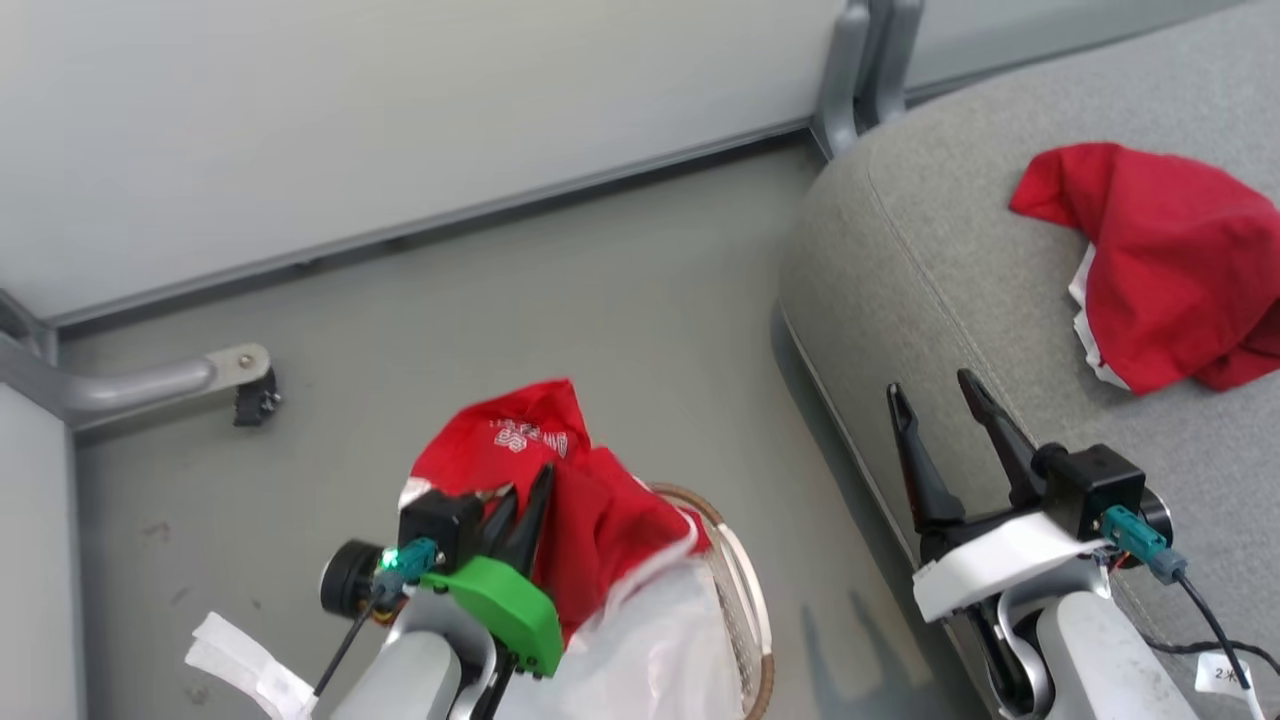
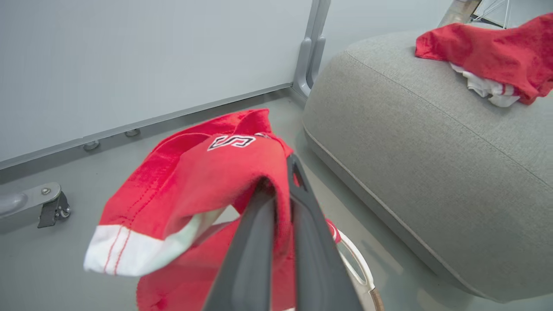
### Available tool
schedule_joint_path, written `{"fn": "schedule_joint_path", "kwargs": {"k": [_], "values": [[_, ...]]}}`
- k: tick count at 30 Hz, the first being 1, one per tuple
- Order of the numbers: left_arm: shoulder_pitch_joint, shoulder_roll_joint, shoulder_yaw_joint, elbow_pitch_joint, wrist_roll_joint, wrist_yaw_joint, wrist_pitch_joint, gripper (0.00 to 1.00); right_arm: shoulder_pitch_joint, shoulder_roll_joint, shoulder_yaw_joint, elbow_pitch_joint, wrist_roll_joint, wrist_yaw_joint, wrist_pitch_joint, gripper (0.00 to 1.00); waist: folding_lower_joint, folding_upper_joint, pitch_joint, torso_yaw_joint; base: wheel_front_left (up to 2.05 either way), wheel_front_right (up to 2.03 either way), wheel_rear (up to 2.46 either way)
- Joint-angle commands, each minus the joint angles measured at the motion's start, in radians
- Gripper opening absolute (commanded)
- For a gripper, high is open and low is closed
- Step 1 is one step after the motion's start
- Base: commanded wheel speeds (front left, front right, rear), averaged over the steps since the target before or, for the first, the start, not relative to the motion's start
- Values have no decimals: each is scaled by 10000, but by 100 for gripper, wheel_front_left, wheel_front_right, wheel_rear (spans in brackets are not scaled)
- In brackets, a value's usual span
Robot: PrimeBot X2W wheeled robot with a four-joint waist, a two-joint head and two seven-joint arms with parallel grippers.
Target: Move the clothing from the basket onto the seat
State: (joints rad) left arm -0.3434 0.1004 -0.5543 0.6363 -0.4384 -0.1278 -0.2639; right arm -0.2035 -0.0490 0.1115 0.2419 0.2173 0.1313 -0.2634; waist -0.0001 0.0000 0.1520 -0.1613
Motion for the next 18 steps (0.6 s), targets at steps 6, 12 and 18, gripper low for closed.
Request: {"fn": "schedule_joint_path", "kwargs": {"k": [6, 12, 18], "values": [[102, -152, 666, -1561, 411, -44, -6, 0, 533, -38, 149, 127, 64, -10, -20, 100, 1, 0, -883, 454, 0, 0, 0], [-326, -238, 973, -2783, 588, -47, -4, 0, 808, -38, 450, 333, 54, -10, -20, 100, 1, 0, -1041, 536, 0, 0, 0], [-696, -327, 705, -3679, 561, -47, -4, 0, 990, -34, 1159, 619, -264, -10, -20, 100, 1, 0, -1074, 764, 0, 0, 0]]}}
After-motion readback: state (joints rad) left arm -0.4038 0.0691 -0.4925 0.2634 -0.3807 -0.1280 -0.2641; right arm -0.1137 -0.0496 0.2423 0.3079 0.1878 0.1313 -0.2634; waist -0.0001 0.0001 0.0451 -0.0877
